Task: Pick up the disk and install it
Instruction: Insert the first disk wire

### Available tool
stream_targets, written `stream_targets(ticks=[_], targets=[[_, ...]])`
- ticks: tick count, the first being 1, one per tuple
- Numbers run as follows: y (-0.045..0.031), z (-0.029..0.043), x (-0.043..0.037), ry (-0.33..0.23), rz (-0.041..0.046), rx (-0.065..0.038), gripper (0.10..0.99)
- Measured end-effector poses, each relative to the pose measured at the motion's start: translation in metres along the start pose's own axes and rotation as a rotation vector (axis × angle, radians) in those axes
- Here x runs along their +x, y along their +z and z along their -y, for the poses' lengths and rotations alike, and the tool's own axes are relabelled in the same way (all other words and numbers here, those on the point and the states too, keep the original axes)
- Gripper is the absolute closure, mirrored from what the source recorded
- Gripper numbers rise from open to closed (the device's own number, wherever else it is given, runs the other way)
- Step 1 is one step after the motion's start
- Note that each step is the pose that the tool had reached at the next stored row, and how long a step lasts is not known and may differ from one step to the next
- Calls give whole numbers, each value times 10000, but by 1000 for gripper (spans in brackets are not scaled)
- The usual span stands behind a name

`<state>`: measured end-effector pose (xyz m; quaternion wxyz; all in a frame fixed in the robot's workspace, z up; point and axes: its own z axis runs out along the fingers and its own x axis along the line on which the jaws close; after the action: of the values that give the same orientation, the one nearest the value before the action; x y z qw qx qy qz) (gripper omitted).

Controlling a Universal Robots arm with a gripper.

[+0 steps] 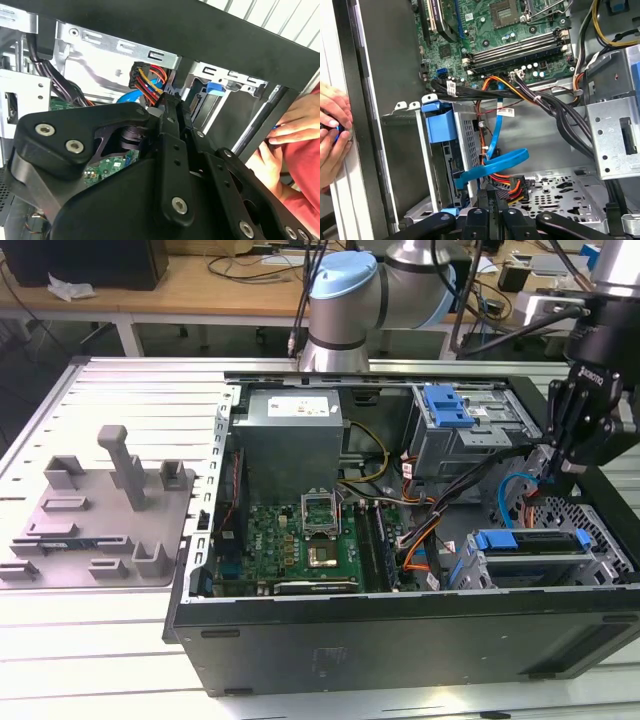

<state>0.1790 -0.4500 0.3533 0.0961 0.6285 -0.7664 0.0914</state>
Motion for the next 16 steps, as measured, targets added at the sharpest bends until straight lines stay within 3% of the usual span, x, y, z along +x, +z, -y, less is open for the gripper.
stream_targets(ticks=[2,8,13,16], targets=[[7,-4,48,0,99,-5,918],[46,-14,201,-71,179,12,918],[56,-20,241,-240,411,28,918],[62,-21,262,-319,498,44,918]])
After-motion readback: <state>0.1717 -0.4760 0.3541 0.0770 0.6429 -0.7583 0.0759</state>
